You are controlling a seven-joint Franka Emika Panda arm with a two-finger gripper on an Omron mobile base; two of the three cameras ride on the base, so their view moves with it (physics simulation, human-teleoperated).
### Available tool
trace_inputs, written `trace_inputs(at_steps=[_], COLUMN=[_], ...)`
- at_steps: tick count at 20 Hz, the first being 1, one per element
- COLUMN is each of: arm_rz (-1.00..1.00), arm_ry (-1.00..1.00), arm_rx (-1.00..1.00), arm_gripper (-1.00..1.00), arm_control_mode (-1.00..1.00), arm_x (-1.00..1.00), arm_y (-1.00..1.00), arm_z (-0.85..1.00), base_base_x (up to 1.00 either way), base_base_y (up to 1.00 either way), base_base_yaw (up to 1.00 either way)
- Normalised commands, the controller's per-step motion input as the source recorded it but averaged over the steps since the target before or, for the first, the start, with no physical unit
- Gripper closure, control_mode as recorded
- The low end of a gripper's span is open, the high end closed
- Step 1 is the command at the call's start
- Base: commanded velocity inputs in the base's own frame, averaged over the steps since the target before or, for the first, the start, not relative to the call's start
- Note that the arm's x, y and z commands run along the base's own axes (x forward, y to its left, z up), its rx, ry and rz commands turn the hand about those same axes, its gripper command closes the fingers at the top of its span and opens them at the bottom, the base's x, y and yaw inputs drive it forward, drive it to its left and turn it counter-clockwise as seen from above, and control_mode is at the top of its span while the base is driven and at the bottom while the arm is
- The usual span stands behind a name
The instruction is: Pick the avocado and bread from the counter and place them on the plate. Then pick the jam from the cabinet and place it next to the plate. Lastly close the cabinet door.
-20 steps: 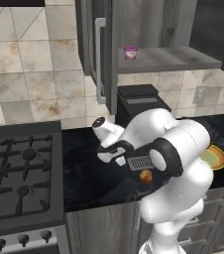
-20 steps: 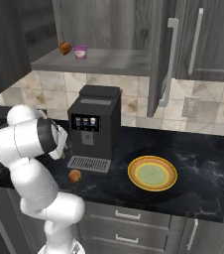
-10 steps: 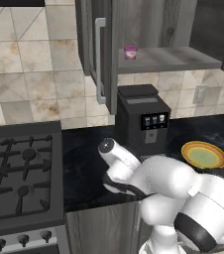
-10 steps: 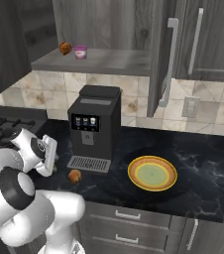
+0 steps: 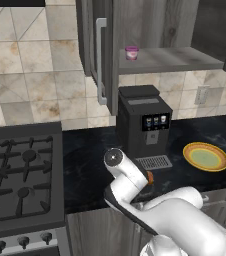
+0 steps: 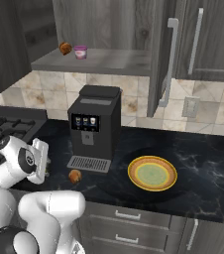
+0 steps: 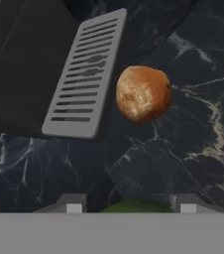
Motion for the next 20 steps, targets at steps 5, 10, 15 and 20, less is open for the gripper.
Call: trace_inputs(at_steps=[5, 10, 15, 20], arm_rz=[0.0, 0.0, 0.0, 0.0], arm_ry=[-0.01, 0.0, 0.0, -0.02], arm_rx=[0.12, 0.17, 0.16, 0.14], arm_gripper=[1.0, 1.0, 1.0, 1.0], arm_control_mode=[-1.0, -1.0, -1.0, -1.0], arm_x=[0.0, -0.22, -0.38, -0.32], arm_y=[0.0, -0.12, -0.34, -0.38], arm_z=[0.44, 0.44, 0.32, 0.26], base_base_x=[0.0, 0.0, 0.0, 0.0], base_base_y=[0.0, 0.0, 0.0, 0.0], base_base_yaw=[0.0, 0.0, 0.0, 0.0])
